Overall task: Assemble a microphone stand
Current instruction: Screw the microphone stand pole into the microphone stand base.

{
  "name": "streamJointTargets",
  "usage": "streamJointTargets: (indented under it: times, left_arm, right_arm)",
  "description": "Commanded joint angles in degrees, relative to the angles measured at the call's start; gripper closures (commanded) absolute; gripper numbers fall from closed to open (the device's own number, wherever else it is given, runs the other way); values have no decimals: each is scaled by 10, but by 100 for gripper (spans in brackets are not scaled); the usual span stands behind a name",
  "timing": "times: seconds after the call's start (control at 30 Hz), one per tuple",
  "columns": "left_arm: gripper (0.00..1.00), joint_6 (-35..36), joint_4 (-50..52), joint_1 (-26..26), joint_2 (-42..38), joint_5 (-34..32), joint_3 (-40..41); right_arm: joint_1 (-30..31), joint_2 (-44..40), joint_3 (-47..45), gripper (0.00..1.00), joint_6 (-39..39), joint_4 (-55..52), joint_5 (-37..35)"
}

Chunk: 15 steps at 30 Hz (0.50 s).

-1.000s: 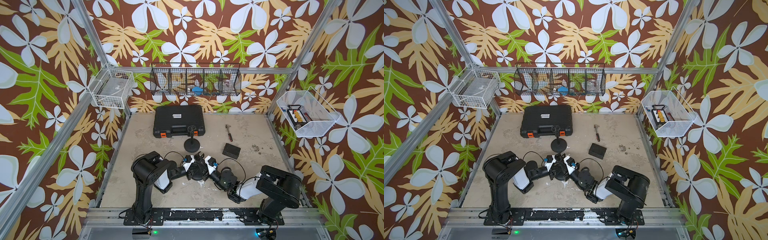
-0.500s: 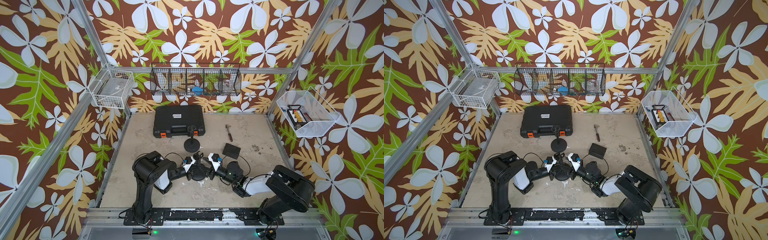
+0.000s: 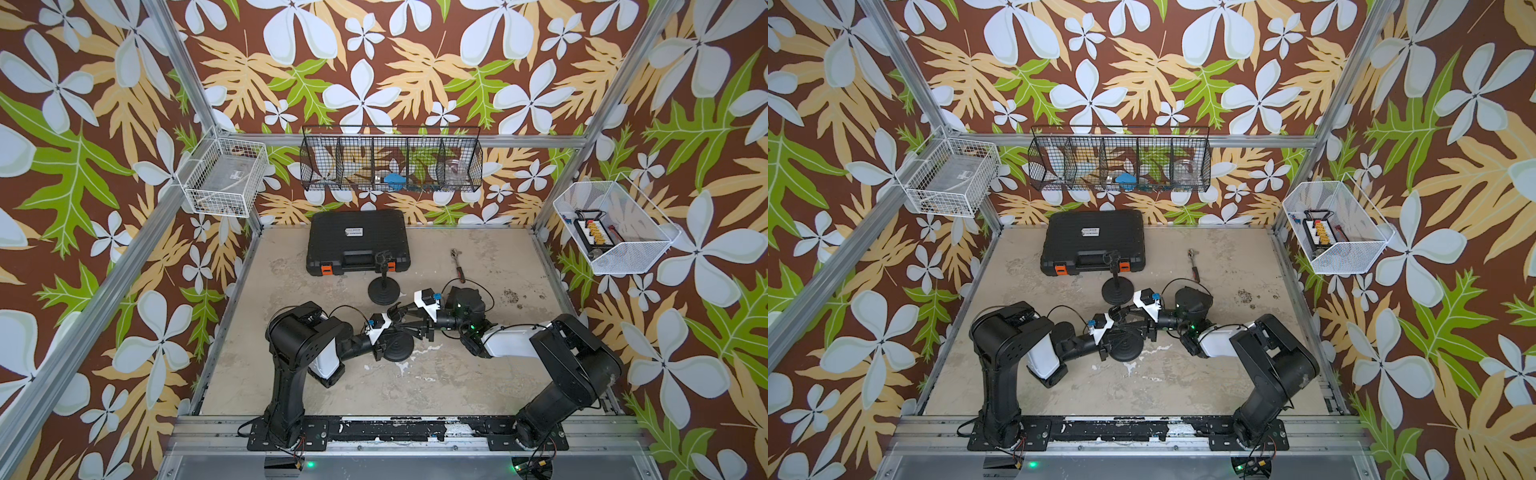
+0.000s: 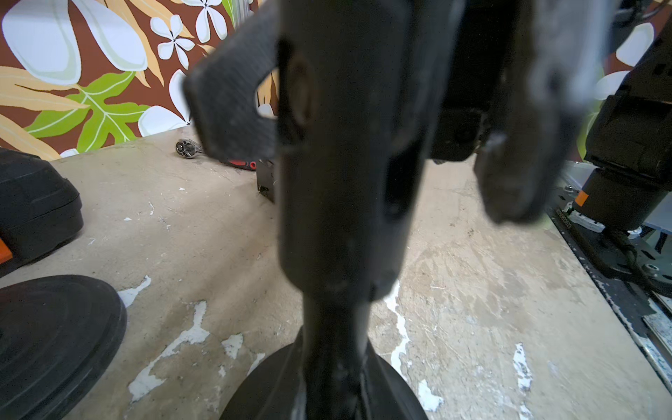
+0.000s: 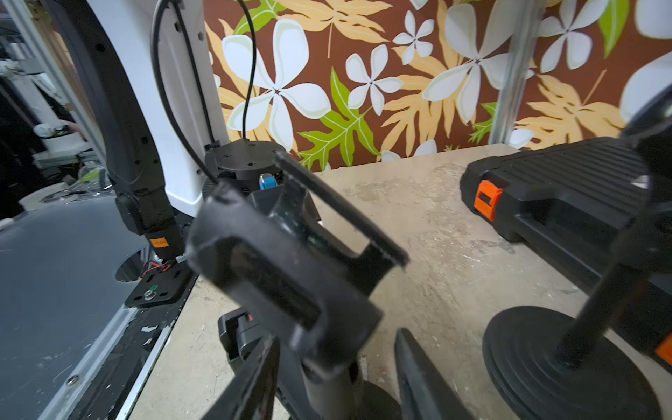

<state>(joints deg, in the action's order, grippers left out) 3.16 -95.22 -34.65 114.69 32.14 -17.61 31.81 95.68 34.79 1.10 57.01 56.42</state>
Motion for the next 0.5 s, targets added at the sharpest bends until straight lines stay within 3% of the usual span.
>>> streamJointTargets:
  times: [0.0, 0.2, 0.47]
  left_arm:
    - [90, 4, -71, 0, 8, -8, 0]
    - [90, 2, -66, 0, 8, -6, -3]
    - [87, -1, -64, 0, 4, -8, -2]
  right_arm:
    - [-2, 15, 28, 54, -39, -55, 71]
    - [-2, 32, 47, 65, -60, -70, 100]
    - [-1, 40, 36, 91, -51, -44, 83]
